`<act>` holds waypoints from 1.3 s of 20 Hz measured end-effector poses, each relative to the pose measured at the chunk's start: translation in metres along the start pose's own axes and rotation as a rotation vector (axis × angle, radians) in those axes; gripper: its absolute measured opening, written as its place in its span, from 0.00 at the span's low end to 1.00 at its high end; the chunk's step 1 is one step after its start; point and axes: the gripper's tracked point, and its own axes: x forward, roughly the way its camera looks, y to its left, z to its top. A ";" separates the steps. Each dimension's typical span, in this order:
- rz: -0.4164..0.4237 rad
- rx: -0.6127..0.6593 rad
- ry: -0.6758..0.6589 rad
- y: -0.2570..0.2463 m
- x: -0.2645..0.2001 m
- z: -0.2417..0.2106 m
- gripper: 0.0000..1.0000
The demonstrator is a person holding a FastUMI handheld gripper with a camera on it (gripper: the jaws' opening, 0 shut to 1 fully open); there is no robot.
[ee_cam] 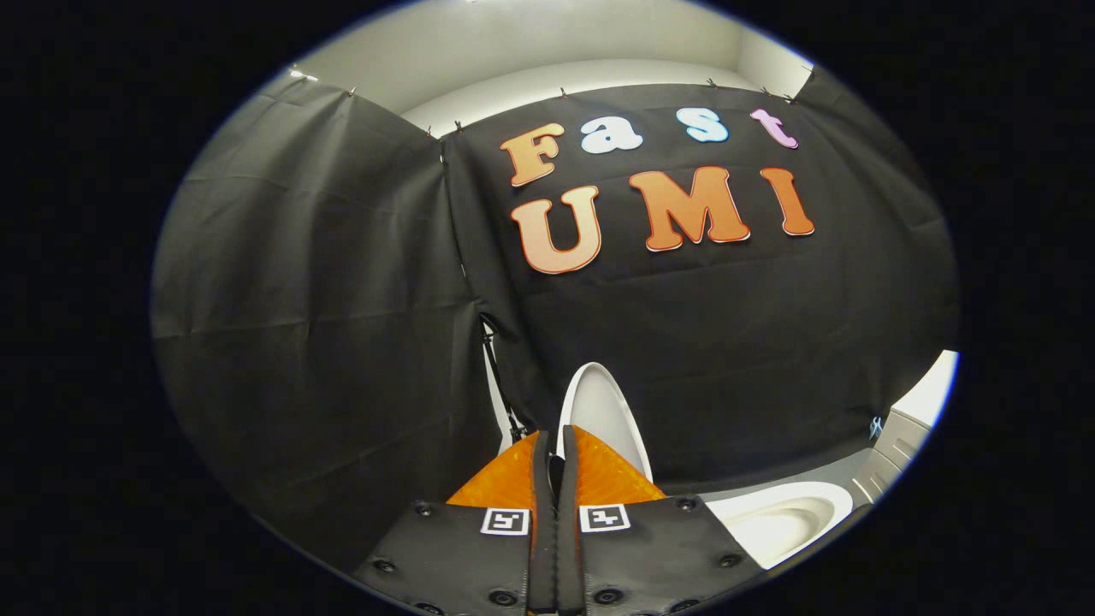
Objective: Open the toilet lid.
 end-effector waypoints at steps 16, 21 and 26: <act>-0.019 -0.013 -0.013 0.009 -0.004 0.001 0.19; -0.020 -0.059 -0.064 0.003 -0.013 0.024 0.62; -0.011 -0.063 -0.072 -0.012 -0.022 0.040 0.82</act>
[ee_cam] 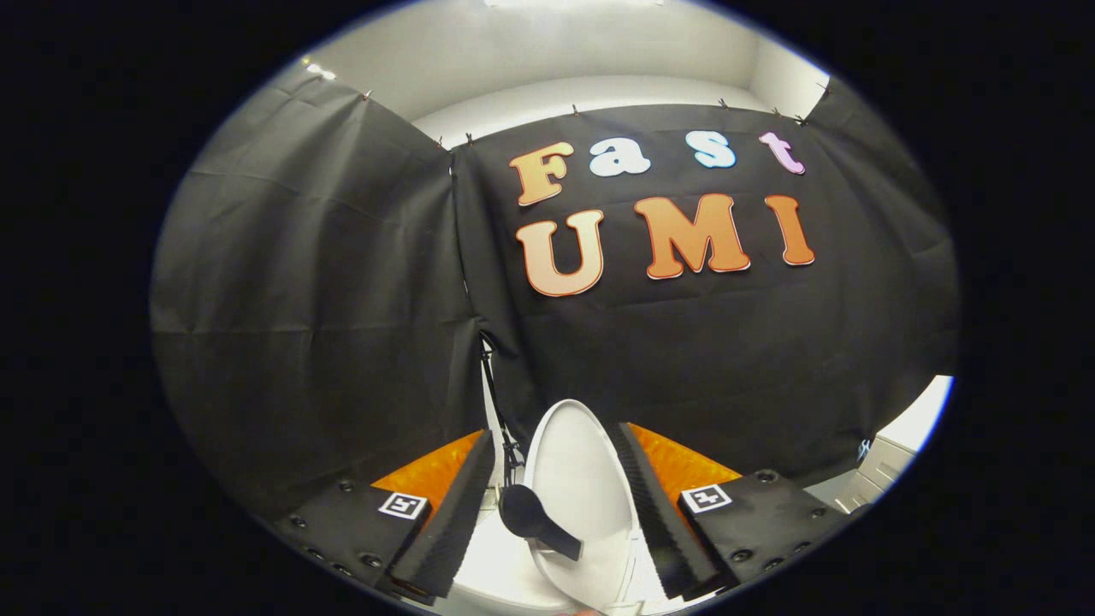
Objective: Open the toilet lid.
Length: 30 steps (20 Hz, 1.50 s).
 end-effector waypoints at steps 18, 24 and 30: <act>-0.071 -0.135 -0.084 -0.195 -0.094 0.051 0.94; -0.146 -0.145 -0.127 -0.279 -0.142 0.048 0.94; -0.188 -0.179 -0.138 -0.338 -0.186 0.037 0.94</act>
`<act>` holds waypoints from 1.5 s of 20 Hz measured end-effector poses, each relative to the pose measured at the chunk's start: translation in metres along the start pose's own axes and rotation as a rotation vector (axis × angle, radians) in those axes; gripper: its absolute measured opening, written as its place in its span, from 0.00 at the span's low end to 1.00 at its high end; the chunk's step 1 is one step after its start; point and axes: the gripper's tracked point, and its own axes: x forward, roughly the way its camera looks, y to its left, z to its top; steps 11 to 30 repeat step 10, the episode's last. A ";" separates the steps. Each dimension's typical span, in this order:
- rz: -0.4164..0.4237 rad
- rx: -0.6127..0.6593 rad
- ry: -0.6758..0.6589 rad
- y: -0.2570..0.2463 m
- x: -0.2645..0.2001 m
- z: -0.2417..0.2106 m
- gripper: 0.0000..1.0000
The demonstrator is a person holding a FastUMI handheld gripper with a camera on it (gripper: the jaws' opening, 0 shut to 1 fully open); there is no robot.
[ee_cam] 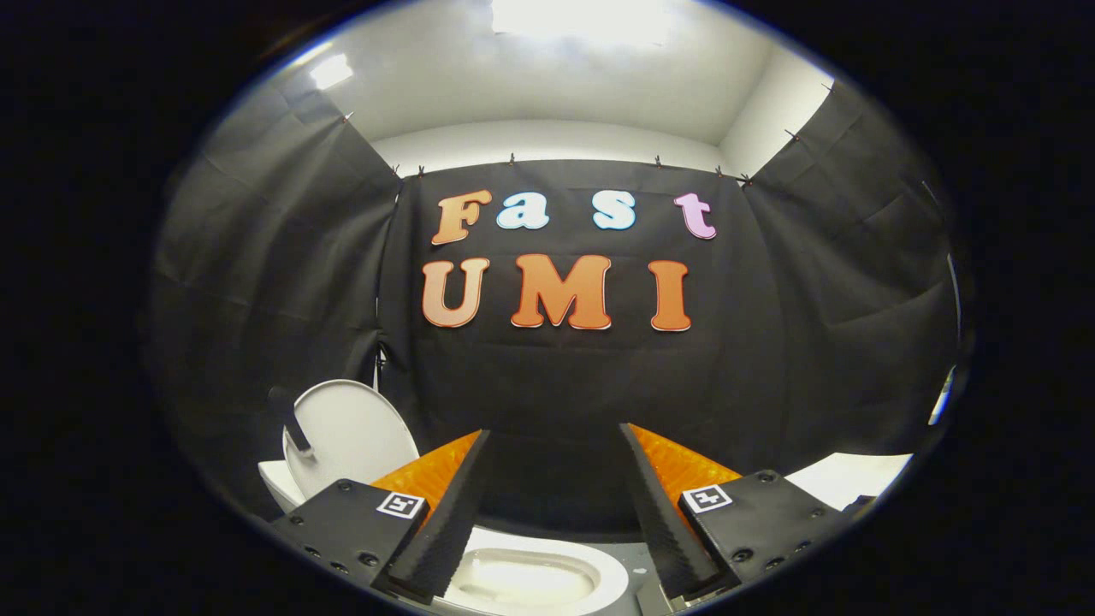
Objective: Open the toilet lid.
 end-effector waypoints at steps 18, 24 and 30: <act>-0.064 -0.018 0.123 -0.045 -0.047 -0.083 0.94; -0.064 -0.018 0.123 -0.045 -0.047 -0.083 0.94; -0.064 -0.018 0.123 -0.045 -0.047 -0.083 0.94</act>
